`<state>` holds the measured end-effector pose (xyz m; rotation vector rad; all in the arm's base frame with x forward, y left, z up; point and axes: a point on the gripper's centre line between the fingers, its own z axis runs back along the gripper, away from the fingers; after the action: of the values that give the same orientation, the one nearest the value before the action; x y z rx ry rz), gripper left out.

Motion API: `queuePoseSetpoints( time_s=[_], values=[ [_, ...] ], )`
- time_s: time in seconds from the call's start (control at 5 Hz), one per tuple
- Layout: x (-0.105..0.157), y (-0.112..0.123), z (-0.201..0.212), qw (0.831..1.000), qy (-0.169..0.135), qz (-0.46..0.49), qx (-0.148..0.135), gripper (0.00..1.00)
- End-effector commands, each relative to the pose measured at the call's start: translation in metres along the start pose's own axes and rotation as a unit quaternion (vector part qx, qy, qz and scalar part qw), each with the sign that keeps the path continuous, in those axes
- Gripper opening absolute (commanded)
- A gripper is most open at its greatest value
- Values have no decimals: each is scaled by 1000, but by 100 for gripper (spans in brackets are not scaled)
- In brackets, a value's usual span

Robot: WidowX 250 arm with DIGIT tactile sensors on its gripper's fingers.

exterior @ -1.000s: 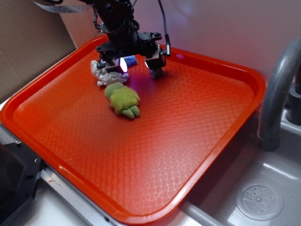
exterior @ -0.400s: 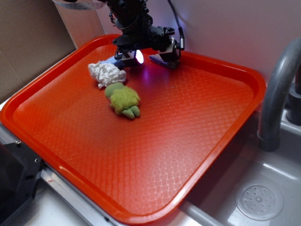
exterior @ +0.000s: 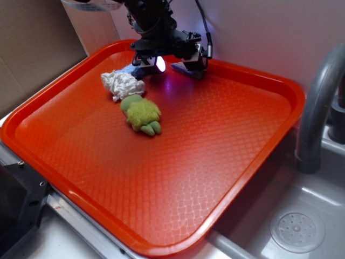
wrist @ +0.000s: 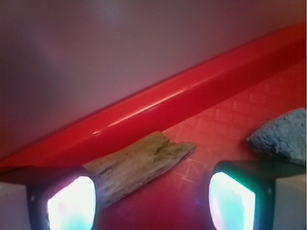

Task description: Grab the wood chip.

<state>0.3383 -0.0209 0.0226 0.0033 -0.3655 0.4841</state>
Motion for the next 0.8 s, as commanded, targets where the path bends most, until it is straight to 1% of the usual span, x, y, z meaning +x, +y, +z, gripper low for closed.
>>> queuePoseSetpoints(
  time_s=[0.0,0.2,0.4,0.6],
  values=[
    [2,3,-16,999,28,-16,17,100],
    [-6,13,-18,998,62,-26,7,100],
    [-19,29,-5,993,103,-49,-22,100],
    [-37,35,18,991,110,-74,-31,100]
  ],
)
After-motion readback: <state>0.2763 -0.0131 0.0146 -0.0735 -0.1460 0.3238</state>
